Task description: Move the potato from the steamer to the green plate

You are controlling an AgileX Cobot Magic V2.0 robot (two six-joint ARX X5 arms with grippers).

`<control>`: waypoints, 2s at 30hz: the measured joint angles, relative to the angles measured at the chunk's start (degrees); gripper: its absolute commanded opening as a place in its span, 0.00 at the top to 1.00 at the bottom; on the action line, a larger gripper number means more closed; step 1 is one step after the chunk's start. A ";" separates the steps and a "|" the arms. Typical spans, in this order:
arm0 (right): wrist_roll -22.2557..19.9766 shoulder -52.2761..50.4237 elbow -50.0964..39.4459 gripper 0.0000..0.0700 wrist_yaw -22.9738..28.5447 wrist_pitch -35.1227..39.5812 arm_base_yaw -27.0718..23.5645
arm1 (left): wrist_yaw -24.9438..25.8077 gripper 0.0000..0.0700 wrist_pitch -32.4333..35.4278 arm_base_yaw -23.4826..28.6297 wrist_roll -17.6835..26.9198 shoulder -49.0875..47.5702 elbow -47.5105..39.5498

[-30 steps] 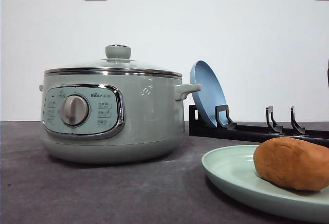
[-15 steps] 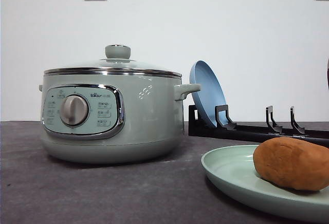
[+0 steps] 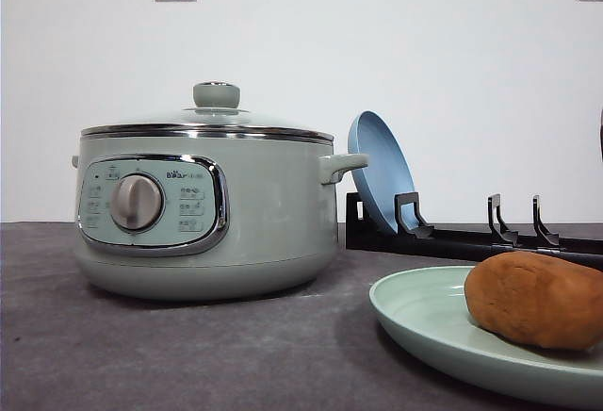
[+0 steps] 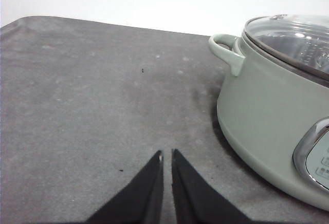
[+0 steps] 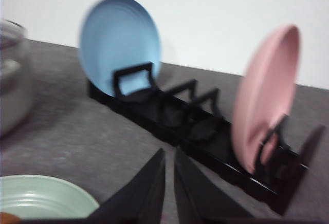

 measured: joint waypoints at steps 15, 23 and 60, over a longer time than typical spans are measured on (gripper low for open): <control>2.09 -1.94 -1.09 0.97 6.38 -7.77 -0.04 | 0.00 0.96 0.00 0.00 -0.02 0.00 0.00; 2.09 -1.95 -1.13 0.97 6.37 -7.41 -0.04 | 0.00 0.96 0.00 0.00 -0.02 0.00 0.00; 2.09 -1.95 -1.13 0.97 6.37 -7.40 -0.04 | 0.00 0.96 0.00 0.00 -0.02 0.00 0.00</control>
